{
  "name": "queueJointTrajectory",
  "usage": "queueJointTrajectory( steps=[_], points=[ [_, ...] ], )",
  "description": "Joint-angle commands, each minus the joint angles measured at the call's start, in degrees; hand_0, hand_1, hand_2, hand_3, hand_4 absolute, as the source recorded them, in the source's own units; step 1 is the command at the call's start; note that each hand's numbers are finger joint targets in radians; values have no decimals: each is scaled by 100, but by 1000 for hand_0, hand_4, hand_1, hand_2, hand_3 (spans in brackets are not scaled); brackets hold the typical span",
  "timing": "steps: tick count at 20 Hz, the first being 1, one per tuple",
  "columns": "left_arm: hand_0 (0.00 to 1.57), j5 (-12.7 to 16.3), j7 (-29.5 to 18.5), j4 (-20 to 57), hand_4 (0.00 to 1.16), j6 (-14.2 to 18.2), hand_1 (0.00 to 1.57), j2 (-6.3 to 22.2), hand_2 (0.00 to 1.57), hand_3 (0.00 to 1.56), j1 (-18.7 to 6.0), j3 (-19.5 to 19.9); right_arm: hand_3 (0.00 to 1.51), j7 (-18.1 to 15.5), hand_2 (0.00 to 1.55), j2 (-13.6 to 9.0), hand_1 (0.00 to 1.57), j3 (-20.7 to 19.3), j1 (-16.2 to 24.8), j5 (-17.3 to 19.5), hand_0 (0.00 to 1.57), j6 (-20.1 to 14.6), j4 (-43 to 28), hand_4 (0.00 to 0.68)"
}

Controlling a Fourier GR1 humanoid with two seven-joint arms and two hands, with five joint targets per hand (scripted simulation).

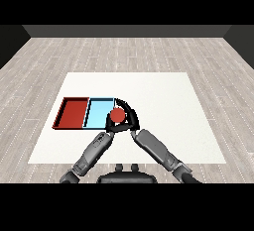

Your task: Pick the red can and put it in the red box

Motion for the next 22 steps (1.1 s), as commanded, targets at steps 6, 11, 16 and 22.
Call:
queueJointTrajectory(
  steps=[6,11,16,22],
  points=[
    [1571,-328,414,-747,1145,-47,1571,42,1571,1509,596,-56,0,216,0,-125,0,-368,361,388,0,7,-691,0],
    [1571,-297,243,-231,1144,-124,1571,30,1571,1489,249,345,0,90,0,-249,0,-1071,225,282,0,322,-615,0],
    [1571,-303,-38,-428,1140,-391,1571,460,1571,1481,611,582,0,60,0,-942,0,-1312,1156,190,0,496,-2025,0],
    [1571,-790,792,-861,1130,-176,1571,1619,1569,1467,458,835,0,-382,0,-1570,0,-1664,2611,-70,0,930,-2401,0]
  ],
)
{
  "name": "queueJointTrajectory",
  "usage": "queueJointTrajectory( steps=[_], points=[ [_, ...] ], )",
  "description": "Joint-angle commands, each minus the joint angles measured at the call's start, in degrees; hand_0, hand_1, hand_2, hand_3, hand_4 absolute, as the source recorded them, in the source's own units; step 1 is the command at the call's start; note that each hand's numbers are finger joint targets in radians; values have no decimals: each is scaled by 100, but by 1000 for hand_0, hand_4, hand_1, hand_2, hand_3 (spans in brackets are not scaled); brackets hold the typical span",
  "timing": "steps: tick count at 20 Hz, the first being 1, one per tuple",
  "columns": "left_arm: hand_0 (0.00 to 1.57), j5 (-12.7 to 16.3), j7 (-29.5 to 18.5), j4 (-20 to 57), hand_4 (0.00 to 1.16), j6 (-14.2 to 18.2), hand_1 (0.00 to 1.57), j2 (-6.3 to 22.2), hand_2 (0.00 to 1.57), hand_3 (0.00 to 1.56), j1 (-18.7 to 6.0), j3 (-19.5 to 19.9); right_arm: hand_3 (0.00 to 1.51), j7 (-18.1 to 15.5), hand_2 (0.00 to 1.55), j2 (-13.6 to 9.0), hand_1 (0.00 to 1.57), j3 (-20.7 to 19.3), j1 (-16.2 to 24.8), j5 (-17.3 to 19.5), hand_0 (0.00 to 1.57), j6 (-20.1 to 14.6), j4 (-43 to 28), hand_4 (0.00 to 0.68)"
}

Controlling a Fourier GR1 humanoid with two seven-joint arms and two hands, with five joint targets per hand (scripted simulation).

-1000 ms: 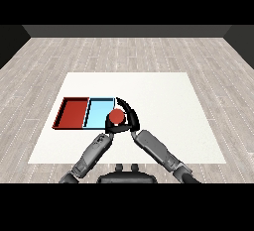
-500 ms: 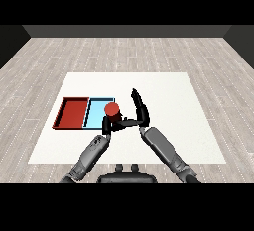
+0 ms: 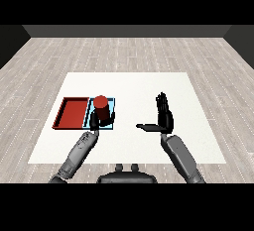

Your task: Pick the red can and put it in the red box

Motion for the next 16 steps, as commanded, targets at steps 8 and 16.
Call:
queueJointTrajectory(
  steps=[8,16],
  points=[
    [1571,-171,244,1084,1091,-347,1571,1273,1555,1462,-399,1160,0,-303,0,-646,0,-837,1240,-229,0,499,11,0],
    [1571,-251,166,3566,1092,-874,1571,1627,1550,1466,-1344,1731,0,-162,0,-626,0,-1035,1371,-60,0,329,175,0]
  ],
)
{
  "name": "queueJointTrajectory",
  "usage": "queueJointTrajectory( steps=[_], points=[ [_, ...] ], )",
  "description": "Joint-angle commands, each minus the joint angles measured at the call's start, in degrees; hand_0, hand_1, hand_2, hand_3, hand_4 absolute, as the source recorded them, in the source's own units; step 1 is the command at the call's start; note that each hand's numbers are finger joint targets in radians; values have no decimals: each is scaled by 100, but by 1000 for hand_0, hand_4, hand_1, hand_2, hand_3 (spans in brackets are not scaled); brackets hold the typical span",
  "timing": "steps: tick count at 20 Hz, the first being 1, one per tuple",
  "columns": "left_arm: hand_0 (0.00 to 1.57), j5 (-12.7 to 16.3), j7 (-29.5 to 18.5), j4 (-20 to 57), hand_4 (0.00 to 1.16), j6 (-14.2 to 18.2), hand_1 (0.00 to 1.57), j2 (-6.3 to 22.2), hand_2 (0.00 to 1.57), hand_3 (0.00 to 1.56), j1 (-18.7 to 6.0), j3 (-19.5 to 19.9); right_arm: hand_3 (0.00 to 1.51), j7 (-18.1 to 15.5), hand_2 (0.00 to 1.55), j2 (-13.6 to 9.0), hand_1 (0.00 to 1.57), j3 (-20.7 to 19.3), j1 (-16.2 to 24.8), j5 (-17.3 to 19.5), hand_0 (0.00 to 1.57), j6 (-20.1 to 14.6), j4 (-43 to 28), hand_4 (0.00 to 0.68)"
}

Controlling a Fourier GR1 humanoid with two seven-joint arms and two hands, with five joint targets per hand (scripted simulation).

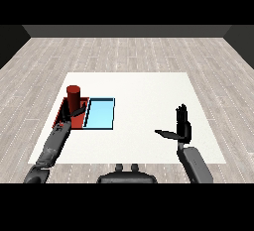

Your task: Pick the red can and put it in the red box

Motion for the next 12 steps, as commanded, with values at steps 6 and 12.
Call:
queueJointTrajectory(
  steps=[6,12],
  points=[
    [1571,-346,-175,3053,1046,-336,1571,154,1558,1497,-1479,417,0,-146,0,143,0,-256,-526,13,0,242,1053,0],
    [650,-638,497,4128,644,-191,650,-29,700,0,-1602,239,0,-194,0,351,0,-319,-823,19,0,179,1484,0]
  ],
)
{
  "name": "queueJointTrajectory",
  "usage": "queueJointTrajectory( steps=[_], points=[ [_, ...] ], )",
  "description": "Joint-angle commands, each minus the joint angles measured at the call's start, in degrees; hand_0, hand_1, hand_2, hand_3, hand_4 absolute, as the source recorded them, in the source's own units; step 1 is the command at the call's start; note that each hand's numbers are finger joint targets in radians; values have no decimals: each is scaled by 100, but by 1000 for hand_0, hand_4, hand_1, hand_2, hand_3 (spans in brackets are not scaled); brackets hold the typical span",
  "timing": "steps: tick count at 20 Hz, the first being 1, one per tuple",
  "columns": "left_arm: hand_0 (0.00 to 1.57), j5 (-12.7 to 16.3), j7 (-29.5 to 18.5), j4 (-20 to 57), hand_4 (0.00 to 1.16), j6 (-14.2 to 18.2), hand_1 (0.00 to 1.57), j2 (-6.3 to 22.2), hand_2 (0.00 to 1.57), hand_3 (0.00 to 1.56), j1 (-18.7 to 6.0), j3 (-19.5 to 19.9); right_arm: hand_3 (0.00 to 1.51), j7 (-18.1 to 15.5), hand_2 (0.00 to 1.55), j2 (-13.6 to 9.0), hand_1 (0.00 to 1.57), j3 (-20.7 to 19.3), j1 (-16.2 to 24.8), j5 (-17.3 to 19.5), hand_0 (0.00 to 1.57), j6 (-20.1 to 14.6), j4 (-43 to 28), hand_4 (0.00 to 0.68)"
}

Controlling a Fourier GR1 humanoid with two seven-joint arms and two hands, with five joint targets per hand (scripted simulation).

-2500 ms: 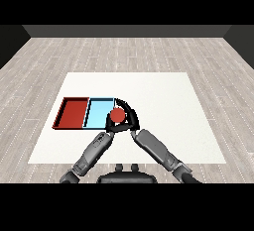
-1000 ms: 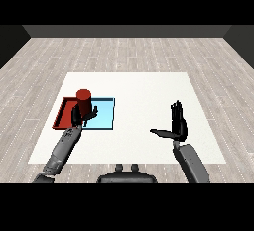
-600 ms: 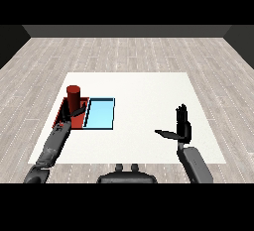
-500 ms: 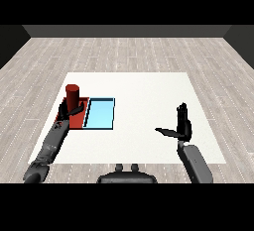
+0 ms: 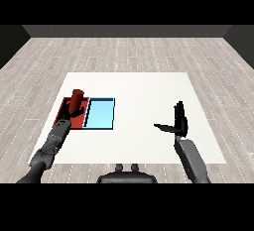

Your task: Pick the red can and put it in the red box

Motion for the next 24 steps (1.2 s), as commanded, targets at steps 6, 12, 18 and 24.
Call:
queueJointTrajectory(
  steps=[6,12,18,24],
  points=[
    [887,145,386,1069,676,34,887,104,877,343,-102,341,0,-247,0,99,0,-241,-392,-78,0,214,685,0],
    [0,34,714,1349,0,-614,0,277,0,0,-93,263,0,-308,0,144,0,-247,-154,-62,0,229,461,0],
    [0,-91,750,1265,0,-677,0,374,0,0,-253,179,0,-468,0,246,0,-295,-326,-56,0,393,679,0],
    [0,588,-736,390,0,-667,0,313,0,0,-272,887,0,-368,0,236,0,-330,-344,-136,0,450,420,0]
  ],
)
